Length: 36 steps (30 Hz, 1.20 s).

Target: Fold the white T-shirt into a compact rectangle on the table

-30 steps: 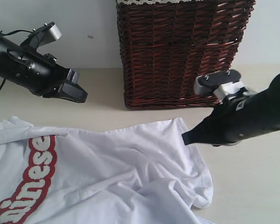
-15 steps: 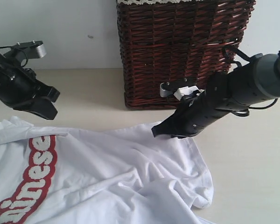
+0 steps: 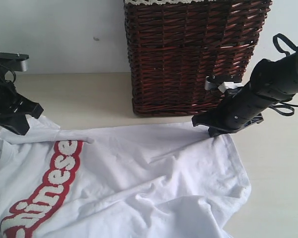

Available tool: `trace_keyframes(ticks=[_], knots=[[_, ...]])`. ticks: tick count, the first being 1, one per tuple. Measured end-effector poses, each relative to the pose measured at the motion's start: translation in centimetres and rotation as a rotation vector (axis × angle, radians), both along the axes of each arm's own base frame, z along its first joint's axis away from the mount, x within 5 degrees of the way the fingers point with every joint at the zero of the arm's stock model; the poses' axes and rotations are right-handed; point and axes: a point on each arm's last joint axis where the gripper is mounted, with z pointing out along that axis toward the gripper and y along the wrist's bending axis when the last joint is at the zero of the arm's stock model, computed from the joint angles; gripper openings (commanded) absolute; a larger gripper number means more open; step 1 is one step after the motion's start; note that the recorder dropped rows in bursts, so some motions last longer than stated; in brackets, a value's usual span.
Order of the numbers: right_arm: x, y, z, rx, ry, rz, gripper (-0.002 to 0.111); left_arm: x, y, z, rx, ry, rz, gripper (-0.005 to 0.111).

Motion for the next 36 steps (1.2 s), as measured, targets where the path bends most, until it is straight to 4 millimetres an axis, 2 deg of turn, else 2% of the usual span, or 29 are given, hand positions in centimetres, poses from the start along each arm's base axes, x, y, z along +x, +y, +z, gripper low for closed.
trace_keyframes(ticks=[3,6,8,10,15,22,27,29,30,31,35,36], knots=[[0.1,-0.2,0.0,-0.004,-0.002,0.008,0.0,-0.1,-0.4,0.0,-0.023,0.002,-0.005,0.02],[0.1,-0.3,0.0,-0.007,-0.002,0.014,0.0,-0.4,-1.4,-0.1,-0.041,0.01,-0.059,0.04],[0.1,-0.3,0.0,-0.007,-0.002,0.014,0.0,-0.8,-2.0,-0.7,-0.035,0.027,-0.092,0.054],[0.1,-0.3,0.0,-0.007,-0.002,0.014,0.0,-1.0,-2.4,-2.1,-0.006,0.047,-0.122,0.061],[0.1,-0.3,0.0,-0.007,0.0,0.016,0.0,0.2,-1.7,-5.6,0.108,-0.02,-0.118,0.059],[0.0,-0.3,0.0,-0.014,0.0,0.035,0.0,2.7,-2.1,-5.7,0.078,-0.279,-0.052,0.059],[0.0,-0.3,0.0,-0.016,0.003,0.045,0.0,3.4,-1.9,-8.5,0.108,-0.243,-0.071,0.059],[0.0,-0.3,0.0,-0.017,0.001,0.046,0.0,3.7,-1.7,-9.5,0.116,-0.218,-0.065,0.056],[0.0,-0.3,0.0,-0.017,0.001,0.046,0.0,3.8,-1.6,-9.7,0.115,-0.213,-0.051,0.05],[0.0,-0.3,0.0,-0.017,0.0,0.048,0.0,4.0,-1.6,-9.8,0.112,-0.212,-0.04,0.044],[0.0,-0.3,0.0,-0.019,0.0,0.053,0.0,4.8,-1.8,-9.5,0.096,-0.242,-0.009,0.004],[0.0,-0.3,0.0,-0.019,0.0,0.053,0.0,5.0,-1.9,-9.4,0.093,-0.253,-0.007,0.001]])
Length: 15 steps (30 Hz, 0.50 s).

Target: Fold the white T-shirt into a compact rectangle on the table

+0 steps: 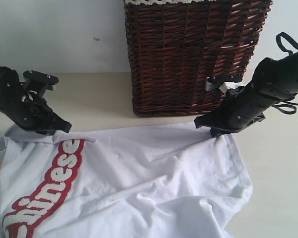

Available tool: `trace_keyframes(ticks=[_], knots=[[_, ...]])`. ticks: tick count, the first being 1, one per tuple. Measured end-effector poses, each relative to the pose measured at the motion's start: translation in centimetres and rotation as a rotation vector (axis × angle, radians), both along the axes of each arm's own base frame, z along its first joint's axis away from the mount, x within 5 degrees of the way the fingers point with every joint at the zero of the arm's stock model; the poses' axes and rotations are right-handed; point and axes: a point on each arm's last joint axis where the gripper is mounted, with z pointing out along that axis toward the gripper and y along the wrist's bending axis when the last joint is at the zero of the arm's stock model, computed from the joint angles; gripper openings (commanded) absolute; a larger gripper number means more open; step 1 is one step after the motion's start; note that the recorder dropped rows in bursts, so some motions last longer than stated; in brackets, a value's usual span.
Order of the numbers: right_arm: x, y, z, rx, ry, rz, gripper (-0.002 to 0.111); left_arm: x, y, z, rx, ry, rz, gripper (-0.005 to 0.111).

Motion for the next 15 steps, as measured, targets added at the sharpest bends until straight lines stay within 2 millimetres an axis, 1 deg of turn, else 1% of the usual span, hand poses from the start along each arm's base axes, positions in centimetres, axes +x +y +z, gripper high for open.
trace_keyframes(ticks=[5,15], knots=[[0.0,0.0,0.0,-0.001,0.0,0.002,0.0,1.0,-0.2,0.7,-0.018,-0.064,0.003,0.0],[0.0,0.0,0.0,-0.003,-0.002,0.009,0.0,3.2,-0.8,3.5,-0.047,-0.196,-0.002,0.0]])
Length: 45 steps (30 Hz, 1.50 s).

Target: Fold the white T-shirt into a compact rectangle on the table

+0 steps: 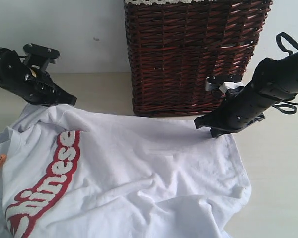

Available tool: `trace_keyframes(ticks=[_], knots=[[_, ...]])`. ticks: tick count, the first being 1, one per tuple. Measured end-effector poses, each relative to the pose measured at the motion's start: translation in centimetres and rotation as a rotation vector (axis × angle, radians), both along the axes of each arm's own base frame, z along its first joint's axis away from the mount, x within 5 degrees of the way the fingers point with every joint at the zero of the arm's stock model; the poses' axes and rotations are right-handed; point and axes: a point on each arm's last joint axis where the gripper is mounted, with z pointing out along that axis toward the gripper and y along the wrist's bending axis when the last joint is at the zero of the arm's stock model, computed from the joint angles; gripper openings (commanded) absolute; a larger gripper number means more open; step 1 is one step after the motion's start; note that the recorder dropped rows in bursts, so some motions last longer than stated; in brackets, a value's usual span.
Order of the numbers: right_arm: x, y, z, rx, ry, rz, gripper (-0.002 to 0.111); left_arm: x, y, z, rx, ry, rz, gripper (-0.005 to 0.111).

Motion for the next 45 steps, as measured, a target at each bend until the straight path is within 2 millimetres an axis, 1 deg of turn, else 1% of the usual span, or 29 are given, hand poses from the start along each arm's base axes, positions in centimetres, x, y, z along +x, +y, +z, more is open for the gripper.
trace_keyframes(ticks=[5,7,11,13,16,18,19,20,21,22,23,24,27,29,31,32,33,35,37,39,40,43,45], knots=[[0.0,0.0,0.0,-0.003,-0.002,0.007,0.0,0.5,-0.1,2.1,-0.011,-0.114,-0.025,0.001],[0.0,0.0,0.0,-0.003,-0.002,0.009,0.0,0.7,-0.2,2.6,-0.007,-0.147,-0.039,0.011],[0.0,0.0,0.0,-0.003,-0.001,0.009,0.0,0.9,-0.3,2.8,-0.009,-0.189,-0.05,0.039],[0.0,-0.1,0.0,-0.005,0.004,0.013,0.0,1.3,-0.4,3.3,-0.025,-0.253,-0.052,0.039],[-0.1,-0.1,0.0,-0.008,0.007,0.019,0.0,1.6,-0.6,3.9,-0.039,-0.304,-0.054,0.039],[-0.1,-0.1,0.0,-0.007,0.008,0.019,0.0,1.4,-0.7,3.7,-0.028,-0.257,-0.055,0.039],[-0.1,-0.1,0.0,-0.007,0.008,0.019,0.0,0.9,-0.5,3.1,-0.003,-0.176,-0.058,0.039],[-0.1,-0.1,0.0,-0.007,0.008,0.019,0.0,0.4,0.0,2.5,0.029,-0.079,-0.054,0.039],[-0.1,-0.1,0.0,-0.007,0.008,0.019,0.0,0.1,0.6,2.1,0.047,-0.023,-0.048,0.039],[-0.1,-0.1,0.0,-0.009,0.007,0.022,0.0,-0.6,1.6,1.6,0.07,0.08,-0.027,0.039],[-0.1,-0.1,0.0,-0.009,0.007,0.022,0.0,-1.0,2.3,1.4,0.081,0.149,-0.006,0.039],[-0.1,-0.1,0.0,-0.012,0.005,0.03,0.0,-1.8,3.4,1.3,0.097,0.255,0.027,0.039],[-0.1,-0.1,0.0,-0.014,0.004,0.036,0.0,-3.2,5.3,2.2,0.104,0.386,0.099,0.039],[-0.1,-0.1,0.0,-0.016,0.003,0.04,0.0,-4.0,6.7,3.1,0.083,0.427,0.156,0.04],[-0.1,-0.1,0.0,-0.017,0.003,0.042,0.0,-4.8,7.6,3.9,0.032,0.436,0.203,0.044],[-0.1,-0.1,0.0,-0.017,0.003,0.042,0.0,-5.7,8.2,3.8,-0.004,0.455,0.228,0.047],[-0.1,-0.1,0.0,-0.017,0.003,0.042,0.0,-6.1,8.4,3.4,-0.024,0.464,0.241,0.052],[-0.1,-0.1,0.0,-0.017,0.003,0.042,0.0,-7.1,8.9,1.4,-0.041,0.489,0.264,0.058],[-0.1,-0.1,0.0,-0.017,0.003,0.042,0.0,-7.5,9.3,0.1,-0.05,0.497,0.291,0.062],[-0.1,-0.1,0.0,-0.017,0.003,0.042,0.0,-7.5,10.0,-1.0,-0.065,0.512,0.337,0.063],[-0.1,-0.1,0.0,-0.017,0.003,0.042,0.0,-7.4,10.7,-1.9,-0.074,0.527,0.368,0.063],[-0.1,-0.1,0.0,-0.017,0.003,0.042,0.0,-7.2,11.7,-2.8,-0.078,0.532,0.392,0.063],[-0.1,-0.1,0.0,-0.017,0.003,0.042,0.0,-7.1,11.9,-3.5,-0.089,0.532,0.379,0.062]])
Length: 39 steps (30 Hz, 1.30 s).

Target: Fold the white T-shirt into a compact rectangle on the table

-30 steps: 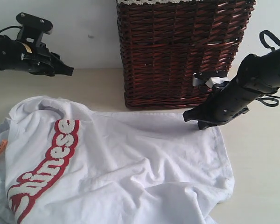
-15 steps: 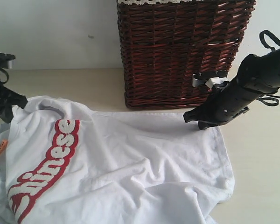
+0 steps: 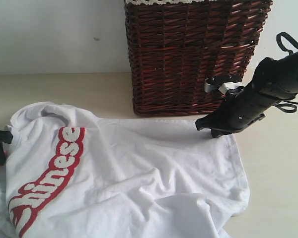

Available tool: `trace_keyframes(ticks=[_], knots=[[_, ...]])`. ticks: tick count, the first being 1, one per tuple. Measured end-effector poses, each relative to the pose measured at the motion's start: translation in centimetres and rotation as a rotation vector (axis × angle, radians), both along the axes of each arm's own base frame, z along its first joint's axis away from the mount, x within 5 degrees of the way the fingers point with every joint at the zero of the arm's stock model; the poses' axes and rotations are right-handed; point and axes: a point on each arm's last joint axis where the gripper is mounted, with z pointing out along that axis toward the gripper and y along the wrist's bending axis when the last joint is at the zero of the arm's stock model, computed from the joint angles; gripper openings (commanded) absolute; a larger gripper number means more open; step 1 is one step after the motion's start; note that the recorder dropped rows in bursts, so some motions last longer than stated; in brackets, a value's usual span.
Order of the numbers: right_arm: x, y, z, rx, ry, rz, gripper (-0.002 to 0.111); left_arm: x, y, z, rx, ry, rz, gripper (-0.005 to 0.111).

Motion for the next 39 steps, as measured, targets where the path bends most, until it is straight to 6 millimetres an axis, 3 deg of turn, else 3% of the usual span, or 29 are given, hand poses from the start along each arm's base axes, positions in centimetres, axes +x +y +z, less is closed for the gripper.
trace_keyframes(ticks=[2,5,6,7,10,14,18,20,21,23,27,30,35,39], knots=[[0.0,0.0,0.0,0.0,0.0,0.0,0.0,0.2,-0.4,-0.8,-0.047,0.0,-0.045,0.059],[0.0,0.0,0.0,0.0,-0.002,0.0,0.0,0.8,-1.1,-0.8,-0.121,-0.039,-0.065,0.025],[0.0,0.0,0.0,0.0,-0.002,0.0,0.0,0.9,-1.0,-0.7,-0.12,-0.044,-0.064,0.006],[0.0,0.0,0.0,0.0,-0.002,0.0,0.0,0.9,-0.6,-0.8,-0.115,-0.034,-0.051,0.0],[0.0,0.0,0.0,0.0,-0.002,0.0,0.0,0.8,1.0,-0.6,-0.109,-0.004,-0.01,0.0],[0.0,0.0,0.1,-0.001,-0.006,0.001,0.0,1.8,4.0,1.3,-0.082,-0.056,0.038,0.0],[0.1,0.0,0.1,-0.002,-0.008,0.004,0.0,2.6,5.4,2.6,-0.044,-0.088,0.029,0.002],[0.1,0.0,0.1,-0.002,-0.01,0.004,0.0,3.0,5.5,3.1,-0.042,-0.102,0.029,0.02],[0.1,0.0,0.1,-0.003,-0.011,0.006,0.0,3.0,5.4,3.1,-0.043,-0.1,0.026,0.036],[0.1,0.0,0.1,-0.004,-0.018,0.004,0.0,3.0,5.5,3.1,-0.035,-0.099,0.033,0.05],[0.7,-0.3,0.0,-0.045,-0.088,0.025,0.0,2.0,6.5,3.4,0.074,-0.011,0.123,0.048],[0.9,-0.4,0.1,-0.057,-0.106,0.034,0.016,1.3,6.8,4.0,0.115,0.041,0.157,0.048],[0.7,-0.4,1.9,-0.047,-0.115,0.042,0.038,1.1,6.2,6.5,0.123,-0.02,0.155,0.048],[0.1,-0.2,2.7,-0.028,-0.072,0.047,0.039,0.8,6.1,7.7,0.124,-0.05,0.159,0.048]])
